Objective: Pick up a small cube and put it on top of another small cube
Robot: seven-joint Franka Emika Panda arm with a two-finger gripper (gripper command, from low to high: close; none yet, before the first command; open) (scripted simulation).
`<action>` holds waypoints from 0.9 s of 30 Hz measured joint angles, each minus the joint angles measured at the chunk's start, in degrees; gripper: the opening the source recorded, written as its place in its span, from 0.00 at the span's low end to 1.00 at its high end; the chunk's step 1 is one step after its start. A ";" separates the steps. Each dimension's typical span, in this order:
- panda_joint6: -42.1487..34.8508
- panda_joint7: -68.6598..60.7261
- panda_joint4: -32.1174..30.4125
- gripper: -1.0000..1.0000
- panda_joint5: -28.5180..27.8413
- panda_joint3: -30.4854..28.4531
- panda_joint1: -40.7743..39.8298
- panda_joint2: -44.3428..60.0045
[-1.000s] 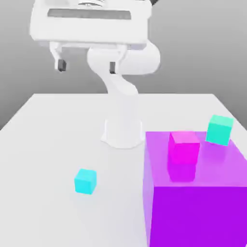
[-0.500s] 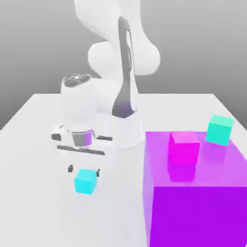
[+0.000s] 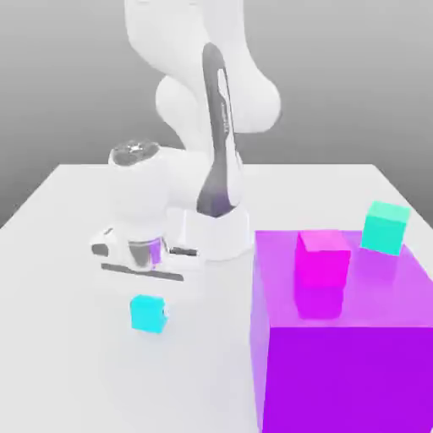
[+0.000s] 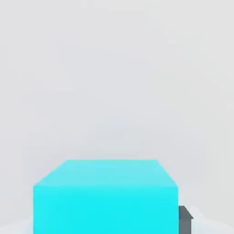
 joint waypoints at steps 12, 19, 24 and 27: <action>-19.65 -17.11 15.74 0.00 -7.98 4.86 9.23 -4.43; -33.95 -23.45 28.87 0.00 -11.92 8.14 15.98 -5.46; -44.18 -16.93 33.85 0.00 -6.75 11.20 19.60 -10.66; -49.74 -12.37 35.95 0.00 -2.17 13.19 21.51 -14.24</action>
